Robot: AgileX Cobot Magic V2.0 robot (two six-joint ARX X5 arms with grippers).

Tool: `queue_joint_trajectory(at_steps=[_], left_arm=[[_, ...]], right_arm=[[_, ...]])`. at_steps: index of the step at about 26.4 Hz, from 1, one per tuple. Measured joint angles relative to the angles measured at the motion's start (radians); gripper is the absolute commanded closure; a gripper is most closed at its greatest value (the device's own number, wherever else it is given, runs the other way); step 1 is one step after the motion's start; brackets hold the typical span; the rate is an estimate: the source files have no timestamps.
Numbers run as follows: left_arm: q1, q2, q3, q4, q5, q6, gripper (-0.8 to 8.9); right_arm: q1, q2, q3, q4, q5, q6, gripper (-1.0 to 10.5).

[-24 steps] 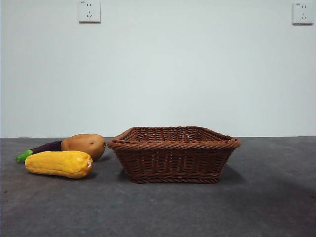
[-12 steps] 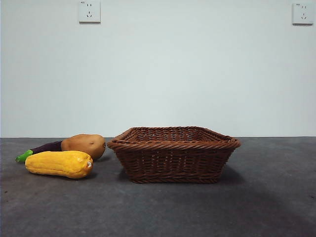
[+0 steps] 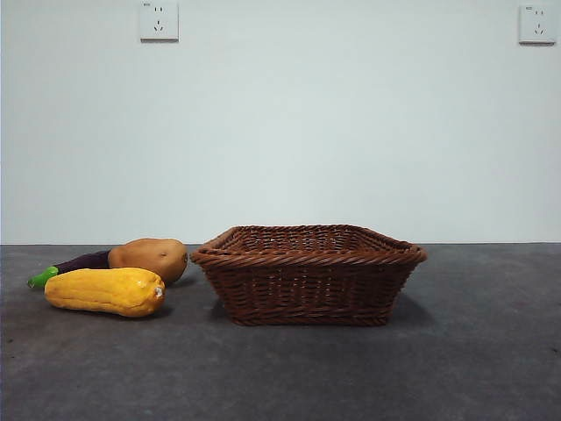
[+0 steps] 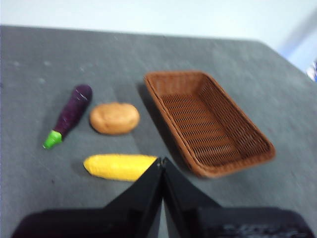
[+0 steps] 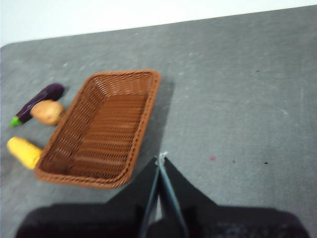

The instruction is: Help me put the vegetables on the table into the basket

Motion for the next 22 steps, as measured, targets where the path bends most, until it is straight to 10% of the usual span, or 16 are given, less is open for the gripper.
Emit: queue_joint_trajectory(at_steps=[15, 19, 22], left_arm=[[-0.036, 0.081, 0.14, -0.118, 0.016, 0.072, 7.93], [-0.036, 0.081, 0.14, -0.118, 0.016, 0.072, 2.14], [-0.036, 0.092, 0.14, -0.118, 0.016, 0.072, 1.85]], right_arm=[[0.0, 0.115, 0.15, -0.212, -0.011, -0.108, 9.1], [0.0, 0.115, 0.15, -0.212, -0.022, -0.113, 5.3], [0.0, 0.125, 0.15, -0.212, -0.054, -0.115, 4.0]])
